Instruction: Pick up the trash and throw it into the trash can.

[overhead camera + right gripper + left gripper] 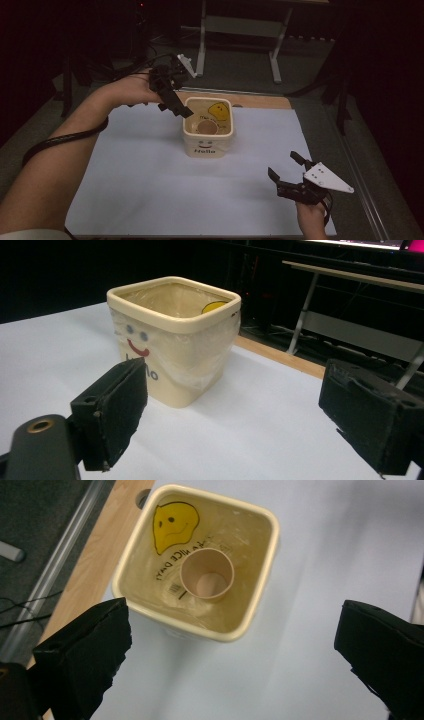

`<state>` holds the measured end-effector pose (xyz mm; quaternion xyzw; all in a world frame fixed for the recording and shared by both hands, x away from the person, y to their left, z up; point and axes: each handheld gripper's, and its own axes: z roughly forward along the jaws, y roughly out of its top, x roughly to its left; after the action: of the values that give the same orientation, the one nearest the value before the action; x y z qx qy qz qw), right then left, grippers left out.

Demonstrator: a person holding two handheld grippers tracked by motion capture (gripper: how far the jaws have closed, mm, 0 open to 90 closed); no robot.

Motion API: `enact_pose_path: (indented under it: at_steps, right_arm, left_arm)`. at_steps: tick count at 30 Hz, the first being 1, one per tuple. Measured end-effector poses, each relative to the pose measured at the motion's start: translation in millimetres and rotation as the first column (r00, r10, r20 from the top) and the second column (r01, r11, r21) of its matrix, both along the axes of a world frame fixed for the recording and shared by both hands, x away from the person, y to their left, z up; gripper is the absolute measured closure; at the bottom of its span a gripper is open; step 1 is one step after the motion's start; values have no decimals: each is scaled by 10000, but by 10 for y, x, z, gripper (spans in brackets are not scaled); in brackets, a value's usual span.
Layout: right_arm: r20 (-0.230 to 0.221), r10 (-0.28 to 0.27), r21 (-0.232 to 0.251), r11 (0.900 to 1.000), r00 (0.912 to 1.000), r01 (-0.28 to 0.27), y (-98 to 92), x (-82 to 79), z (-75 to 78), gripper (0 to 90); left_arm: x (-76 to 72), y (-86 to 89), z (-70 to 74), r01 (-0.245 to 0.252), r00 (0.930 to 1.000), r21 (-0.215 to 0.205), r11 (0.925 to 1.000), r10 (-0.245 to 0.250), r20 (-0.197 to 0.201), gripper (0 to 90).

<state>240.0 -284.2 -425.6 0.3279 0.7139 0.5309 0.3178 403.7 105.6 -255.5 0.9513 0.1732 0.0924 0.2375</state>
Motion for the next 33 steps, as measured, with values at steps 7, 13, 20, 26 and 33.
enact_pose_path:
  at_steps: [7,13,20,26,33]
  right_arm:
    - [20,6,3,10000,10000,-6,1,-2,2,120]
    - [-20,16,13,10000,10000,-16,5,0,-2,120]
    - [-37,25,-12,10000,10000,-25,13,0,-6,120]
    - [-60,8,12,10000,10000,-8,8,2,-8,120]
    - [-77,12,-17,10000,10000,-12,18,3,-10,120]
  left_arm:
    - [-126,165,-72,-30,10000,40,10000,30,-30,25]
    - [-228,303,-143,-52,9999,-141,9999,51,-109,25]
    - [-345,472,-194,-97,9999,-477,9988,93,-98,25]
    - [-472,609,-232,-213,9998,-806,9965,209,-51,25]
    - [-582,762,-332,-472,9989,-733,9962,468,-75,25]
